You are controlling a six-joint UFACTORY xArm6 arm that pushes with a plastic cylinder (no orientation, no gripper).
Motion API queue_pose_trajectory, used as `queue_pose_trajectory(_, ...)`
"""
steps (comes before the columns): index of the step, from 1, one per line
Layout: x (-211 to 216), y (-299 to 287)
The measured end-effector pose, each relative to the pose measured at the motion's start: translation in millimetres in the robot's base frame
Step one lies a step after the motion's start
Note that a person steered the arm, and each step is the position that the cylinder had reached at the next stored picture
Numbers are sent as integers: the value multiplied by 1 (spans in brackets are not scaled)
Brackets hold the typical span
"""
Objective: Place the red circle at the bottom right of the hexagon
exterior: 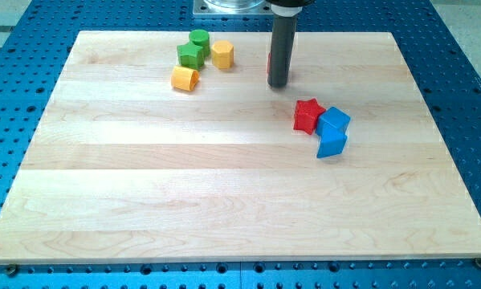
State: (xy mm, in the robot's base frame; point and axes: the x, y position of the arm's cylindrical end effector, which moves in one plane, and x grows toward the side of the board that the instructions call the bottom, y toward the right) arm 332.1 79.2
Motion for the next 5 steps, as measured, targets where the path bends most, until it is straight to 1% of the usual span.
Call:
queue_pose_trajectory(1, -22, 89)
queue_pose_trajectory(2, -39, 47)
queue_pose_trajectory(3, -33, -23)
queue_pose_trajectory(4, -18, -17)
queue_pose_trajectory(5, -45, -9)
